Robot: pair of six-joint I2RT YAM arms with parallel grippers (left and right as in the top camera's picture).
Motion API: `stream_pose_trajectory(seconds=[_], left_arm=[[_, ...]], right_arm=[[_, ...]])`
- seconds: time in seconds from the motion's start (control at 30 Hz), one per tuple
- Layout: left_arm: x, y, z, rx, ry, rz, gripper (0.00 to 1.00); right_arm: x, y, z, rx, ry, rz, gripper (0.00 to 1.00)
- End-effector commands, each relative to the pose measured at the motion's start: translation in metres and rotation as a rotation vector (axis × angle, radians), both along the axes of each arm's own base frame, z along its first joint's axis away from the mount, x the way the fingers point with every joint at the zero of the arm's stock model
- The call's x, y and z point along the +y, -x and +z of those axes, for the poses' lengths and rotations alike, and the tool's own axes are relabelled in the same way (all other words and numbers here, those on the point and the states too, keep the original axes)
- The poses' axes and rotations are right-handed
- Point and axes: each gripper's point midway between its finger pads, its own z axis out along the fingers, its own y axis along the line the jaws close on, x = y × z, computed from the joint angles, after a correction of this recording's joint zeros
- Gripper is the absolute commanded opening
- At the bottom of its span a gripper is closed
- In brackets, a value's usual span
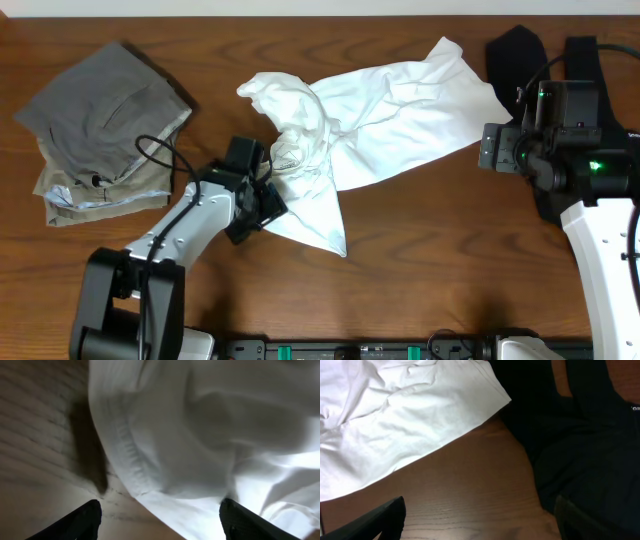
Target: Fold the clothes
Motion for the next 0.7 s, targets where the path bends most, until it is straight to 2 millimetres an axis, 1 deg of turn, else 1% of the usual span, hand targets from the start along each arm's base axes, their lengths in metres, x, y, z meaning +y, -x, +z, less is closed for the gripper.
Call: stream_pose_trajectory(seconds=[0.0, 0.07, 0.13, 0.23, 0.3, 0.33, 0.37, 0.4, 0.53, 0.6, 0.67], left_arm=[[0.002, 0.007, -0.012, 0.024, -0.006, 0.034, 0.78], [0.000, 0.001, -0.013, -0.004, 0.002, 0.034, 0.77], [-0.004, -0.005, -0.011, -0.031, 0.022, 0.031, 0.72], [-0.011, -0.011, -0.009, -0.051, 0.061, 0.026, 0.48], [-0.012, -0.012, -0.009, -0.056, 0.067, 0.025, 0.24], [-0.012, -0.012, -0.009, -0.056, 0.067, 0.025, 0.19], [-0.012, -0.012, -0.009, -0.056, 0.066, 0.025, 0.08], [-0.012, -0.012, -0.009, -0.056, 0.066, 0.025, 0.06], [-0.010, -0.009, -0.007, -0.053, 0.062, 0.009, 0.06], [-0.006, -0.008, -0.002, -0.056, 0.059, -0.003, 0.06], [0.002, -0.006, 0.007, -0.065, 0.055, -0.008, 0.06]], right_arm=[[-0.004, 0.000, 0.006, -0.018, 0.006, -0.012, 0.93], [-0.004, 0.000, 0.006, -0.018, 0.006, -0.012, 0.93], [-0.004, 0.000, 0.006, -0.020, 0.006, -0.012, 0.93], [-0.004, 0.000, 0.006, -0.020, 0.006, -0.012, 0.93], [-0.004, 0.000, 0.006, -0.019, 0.006, -0.012, 0.93], [-0.004, 0.000, 0.006, -0.018, 0.006, -0.012, 0.93], [-0.004, 0.000, 0.006, -0.018, 0.006, -0.012, 0.93], [-0.004, 0.000, 0.006, -0.017, 0.006, -0.013, 0.93], [-0.004, 0.000, 0.006, -0.017, 0.006, -0.012, 0.93], [-0.004, 0.001, 0.006, -0.016, 0.005, -0.012, 0.93], [-0.003, 0.002, 0.005, -0.012, 0.000, -0.009, 0.94]])
